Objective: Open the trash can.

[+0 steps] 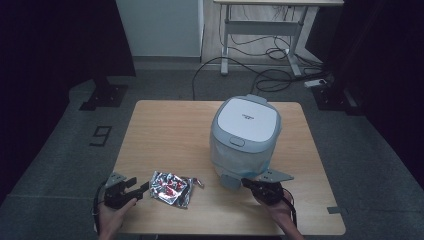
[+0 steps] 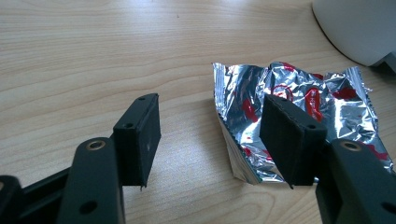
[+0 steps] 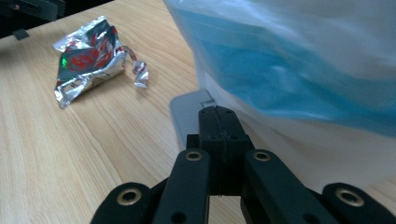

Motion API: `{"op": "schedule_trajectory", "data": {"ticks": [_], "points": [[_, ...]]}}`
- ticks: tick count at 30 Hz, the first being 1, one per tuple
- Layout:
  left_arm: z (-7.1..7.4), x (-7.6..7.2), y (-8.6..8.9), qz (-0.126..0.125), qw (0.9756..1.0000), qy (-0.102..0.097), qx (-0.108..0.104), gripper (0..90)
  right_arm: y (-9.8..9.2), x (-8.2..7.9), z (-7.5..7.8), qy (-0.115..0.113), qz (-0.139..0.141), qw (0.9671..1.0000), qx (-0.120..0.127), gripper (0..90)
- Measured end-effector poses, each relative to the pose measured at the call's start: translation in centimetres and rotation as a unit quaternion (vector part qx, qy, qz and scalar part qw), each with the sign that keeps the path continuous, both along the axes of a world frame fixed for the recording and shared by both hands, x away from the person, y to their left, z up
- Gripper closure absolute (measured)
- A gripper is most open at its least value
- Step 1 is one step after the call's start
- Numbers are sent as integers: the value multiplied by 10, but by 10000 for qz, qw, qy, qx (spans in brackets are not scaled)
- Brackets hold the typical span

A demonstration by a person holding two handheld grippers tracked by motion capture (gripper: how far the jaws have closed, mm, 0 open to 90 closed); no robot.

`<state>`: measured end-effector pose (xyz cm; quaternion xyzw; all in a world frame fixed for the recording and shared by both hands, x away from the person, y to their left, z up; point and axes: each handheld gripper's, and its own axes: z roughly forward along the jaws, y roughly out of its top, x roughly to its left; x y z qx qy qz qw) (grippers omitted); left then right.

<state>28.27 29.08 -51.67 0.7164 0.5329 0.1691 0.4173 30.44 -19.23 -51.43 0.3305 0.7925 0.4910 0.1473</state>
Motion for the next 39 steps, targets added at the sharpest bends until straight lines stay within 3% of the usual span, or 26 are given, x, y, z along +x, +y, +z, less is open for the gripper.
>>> {"op": "schedule_trajectory", "data": {"ticks": [22, 29, 33, 34, 39], "points": [[-2, 2, -2, -67, 10000, 55, -3, 387, 31, 16, -16, 176, 152, 9996, 132, 895], [-2, 3, -2, -76, 10000, 61, 9, 387, 35, 17, -20, 28, 65, 9999, 128, 894], [-2, 3, -3, -73, 10000, 55, 11, 387, 40, 16, -23, 15, 90, 10000, 11, 893], [-2, 2, -3, -72, 10000, 53, 12, 387, 43, 16, -26, 3, 79, 9999, -118, 894], [-2, 2, -2, -70, 10000, 62, 2, 387, 44, 16, -28, 20, -15, 10000, -72, 895]]}}
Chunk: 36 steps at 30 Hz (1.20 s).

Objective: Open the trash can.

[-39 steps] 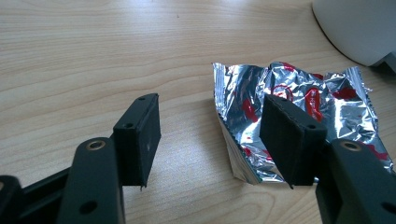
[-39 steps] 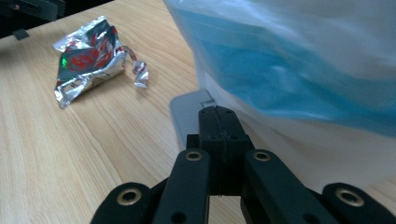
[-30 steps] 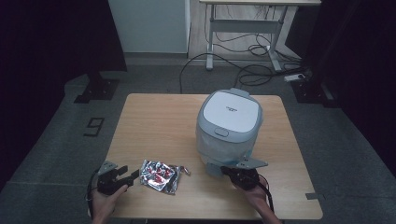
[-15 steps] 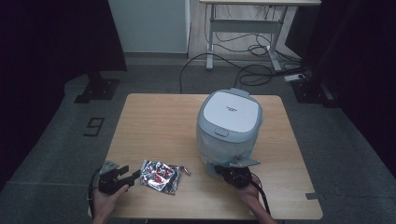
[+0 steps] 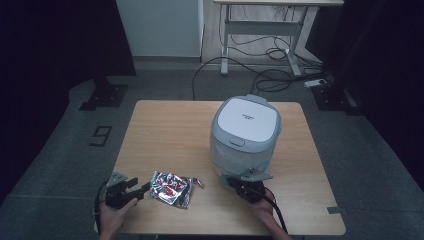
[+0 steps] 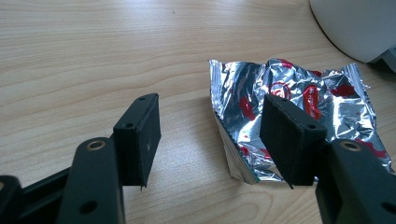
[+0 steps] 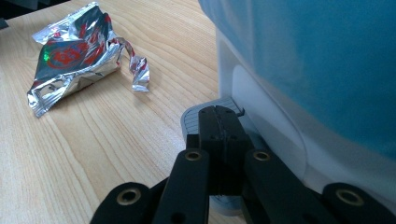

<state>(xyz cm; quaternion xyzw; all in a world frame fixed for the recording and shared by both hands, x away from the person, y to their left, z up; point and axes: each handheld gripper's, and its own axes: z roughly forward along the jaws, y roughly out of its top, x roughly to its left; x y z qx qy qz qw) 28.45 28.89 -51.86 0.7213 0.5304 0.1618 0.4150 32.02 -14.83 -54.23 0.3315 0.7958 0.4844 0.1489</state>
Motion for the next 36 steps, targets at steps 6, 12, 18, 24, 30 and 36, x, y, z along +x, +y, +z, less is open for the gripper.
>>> {"op": "schedule_trajectory", "data": {"ticks": [6, 12, 18, 24, 30, 36], "points": [[0, 0, -3, -34, 10000, 0, 13, 387, 1, -1, -1, 57, -82, 9999, 11, 897], [0, -1, -4, -51, 10000, -6, 23, 387, 5, -2, 0, 116, -264, 9995, -99, 898], [0, -1, -5, -58, 10000, 2, 29, 387, 9, -2, 1, 130, -279, 9990, -323, 898], [0, -2, -5, -61, 10000, 20, 28, 387, 14, -3, -4, 380, -177, 9978, -505, 899], [0, -1, -4, -50, 10000, 20, 32, 387, 11, -1, -6, 527, -118, 9980, -321, 898], [-1, -1, -4, -57, 10000, 31, 38, 387, 11, -2, -6, 493, -104, 9982, -329, 899]]}}
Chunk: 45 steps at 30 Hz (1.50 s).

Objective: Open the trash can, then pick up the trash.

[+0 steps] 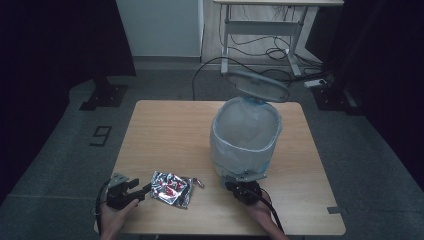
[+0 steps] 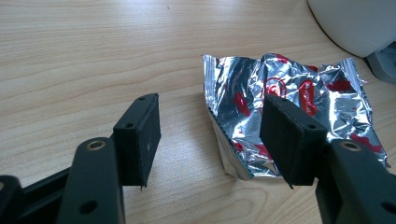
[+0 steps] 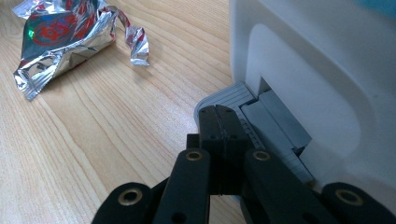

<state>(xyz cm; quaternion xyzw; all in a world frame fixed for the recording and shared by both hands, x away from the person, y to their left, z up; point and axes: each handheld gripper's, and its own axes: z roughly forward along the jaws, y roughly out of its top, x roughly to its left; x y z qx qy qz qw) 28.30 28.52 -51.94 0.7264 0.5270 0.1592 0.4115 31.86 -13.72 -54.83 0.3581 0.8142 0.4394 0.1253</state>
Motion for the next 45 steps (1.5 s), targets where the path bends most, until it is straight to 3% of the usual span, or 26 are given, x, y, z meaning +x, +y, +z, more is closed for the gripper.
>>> {"op": "schedule_trajectory", "data": {"ticks": [29, 40, 45], "points": [[2, 4, -9, -61, 10000, -19, -74, 389, 0, 0, 0, -2, 10, 10000, 20, 898], [-6, 21, -25, -202, 9997, 81, 106, 390, -1, 0, 0, -5, 11, 10000, 23, 898], [-14, 30, -32, -242, 9992, 224, 209, 399, -1, 0, -1, 0, 5, 10000, 35, 898]]}}
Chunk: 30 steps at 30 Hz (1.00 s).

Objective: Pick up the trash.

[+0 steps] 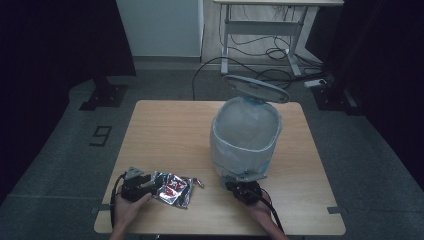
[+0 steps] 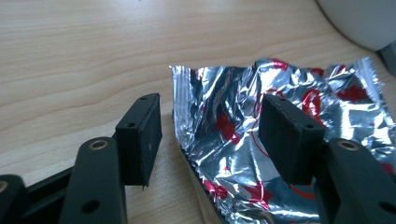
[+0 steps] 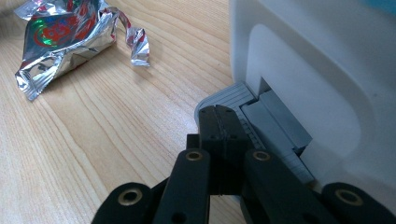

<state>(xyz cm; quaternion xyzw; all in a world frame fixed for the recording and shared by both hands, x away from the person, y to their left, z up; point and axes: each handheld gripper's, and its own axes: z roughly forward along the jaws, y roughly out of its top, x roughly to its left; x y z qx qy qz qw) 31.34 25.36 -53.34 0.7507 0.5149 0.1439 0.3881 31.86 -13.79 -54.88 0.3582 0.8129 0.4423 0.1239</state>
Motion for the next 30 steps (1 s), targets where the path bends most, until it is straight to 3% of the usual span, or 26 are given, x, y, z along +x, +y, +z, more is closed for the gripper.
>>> {"op": "schedule_trajectory", "data": {"ticks": [5, 6, 11, 17, 23, 30], "points": [[-6, 1, -3, 17, 9998, 48, 170, 435, 0, 0, 0, -1, -1, 10000, 0, 898], [-8, 0, -5, 55, 9998, 33, 200, 488, 0, 0, 0, 0, -8, 10000, 4, 898], [-11, -1, -10, 48, 9993, -31, 360, 585, 0, 0, 0, -3, -10, 10000, 7, 898], [-12, -2, -10, 43, 9992, -84, 400, 757, 0, 0, 0, -4, -8, 10000, 10, 898], [-10, -3, -7, 10, 9994, -99, 329, 877, 0, 0, 0, -6, -4, 10000, 9, 898], [-1, -7, -3, -20, 9999, -136, 65, 900, 0, 0, 0, -8, 3, 10000, 9, 898]]}}
